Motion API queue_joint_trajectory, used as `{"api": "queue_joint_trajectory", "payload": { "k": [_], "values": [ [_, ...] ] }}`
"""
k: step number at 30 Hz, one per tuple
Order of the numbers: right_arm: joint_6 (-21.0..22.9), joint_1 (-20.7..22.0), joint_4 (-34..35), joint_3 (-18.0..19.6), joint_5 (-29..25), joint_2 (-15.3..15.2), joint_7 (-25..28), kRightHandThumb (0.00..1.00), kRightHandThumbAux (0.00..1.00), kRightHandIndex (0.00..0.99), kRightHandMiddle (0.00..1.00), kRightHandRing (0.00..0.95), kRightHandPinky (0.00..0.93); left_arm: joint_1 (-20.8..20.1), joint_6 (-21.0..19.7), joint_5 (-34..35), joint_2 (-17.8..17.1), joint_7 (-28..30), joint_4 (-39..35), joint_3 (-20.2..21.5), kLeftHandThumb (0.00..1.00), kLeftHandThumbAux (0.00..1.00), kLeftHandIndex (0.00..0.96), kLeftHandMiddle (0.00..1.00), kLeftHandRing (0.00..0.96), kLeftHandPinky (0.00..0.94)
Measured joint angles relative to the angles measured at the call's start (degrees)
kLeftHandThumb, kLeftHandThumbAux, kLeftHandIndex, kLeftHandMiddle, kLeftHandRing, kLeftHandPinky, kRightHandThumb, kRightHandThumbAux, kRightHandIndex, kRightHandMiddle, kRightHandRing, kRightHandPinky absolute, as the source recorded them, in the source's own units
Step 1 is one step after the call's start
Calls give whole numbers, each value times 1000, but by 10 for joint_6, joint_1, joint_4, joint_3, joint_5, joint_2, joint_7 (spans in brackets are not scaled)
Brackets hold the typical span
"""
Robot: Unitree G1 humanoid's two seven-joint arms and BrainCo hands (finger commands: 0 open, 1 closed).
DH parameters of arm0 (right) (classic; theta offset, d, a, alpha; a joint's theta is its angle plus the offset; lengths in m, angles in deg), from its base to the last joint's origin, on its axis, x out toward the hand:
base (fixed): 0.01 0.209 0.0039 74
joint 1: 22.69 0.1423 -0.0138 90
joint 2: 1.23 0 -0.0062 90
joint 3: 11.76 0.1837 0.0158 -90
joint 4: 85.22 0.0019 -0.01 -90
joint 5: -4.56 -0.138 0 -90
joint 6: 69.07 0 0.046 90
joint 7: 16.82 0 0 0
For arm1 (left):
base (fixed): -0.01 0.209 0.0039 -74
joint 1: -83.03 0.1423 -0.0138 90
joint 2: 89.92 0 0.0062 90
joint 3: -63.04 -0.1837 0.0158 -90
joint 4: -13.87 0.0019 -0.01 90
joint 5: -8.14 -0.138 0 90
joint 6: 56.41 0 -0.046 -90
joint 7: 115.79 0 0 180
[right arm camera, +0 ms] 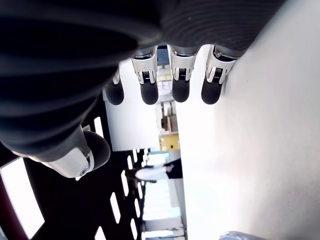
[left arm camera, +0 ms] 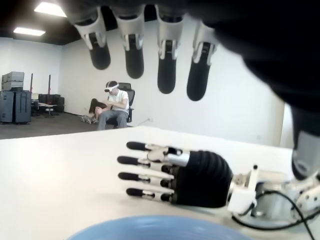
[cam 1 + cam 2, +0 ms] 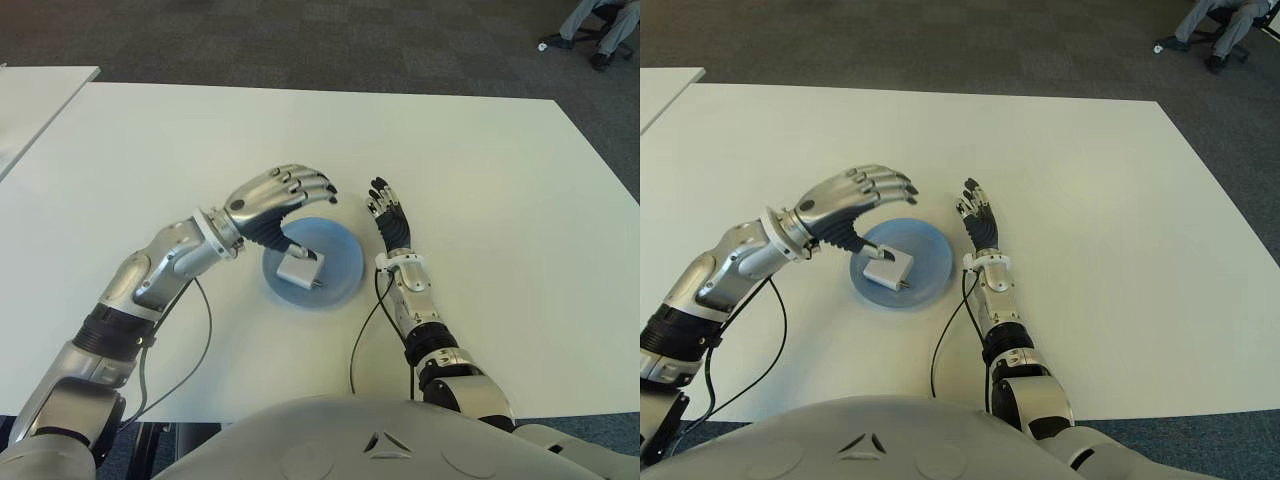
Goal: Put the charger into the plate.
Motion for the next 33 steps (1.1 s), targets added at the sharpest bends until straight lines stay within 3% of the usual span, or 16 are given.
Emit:
{"api": "queue_joint_trajectory", "payload": {
  "k": [8, 14, 17, 21, 27, 33],
  "values": [
    [0, 0, 2, -2, 0, -1, 0, 0, 567, 3, 46, 33, 39, -20, -134, 194, 45, 29, -7, 91, 66, 771, 108, 134, 126, 120],
    [0, 0, 1, -2, 0, -1, 1, 0, 563, 4, 48, 35, 38, -21, -166, 341, 101, 46, 54, 150, 24, 778, 59, 85, 79, 81],
    [0, 0, 0, -2, -1, -1, 1, 0, 562, 4, 46, 34, 37, -19, -169, 396, 143, 46, 113, 177, 10, 770, 46, 71, 64, 66],
    [0, 0, -1, -2, -1, -1, 1, 0, 562, 4, 45, 33, 36, -2, -160, 408, 184, 43, 171, 185, 2, 764, 38, 60, 52, 51],
    [1, 0, -1, -2, -2, -1, 3, 0, 563, 7, 45, 34, 40, 34, -97, 390, 246, 13, 231, 179, 0, 750, 21, 37, 22, 22],
    [5, 0, -1, -2, -1, -1, 3, 0, 551, 12, 59, 44, 57, 60, -77, 381, 266, 5, 244, 179, 0, 743, 4, 13, 4, 6]
  ]
}}
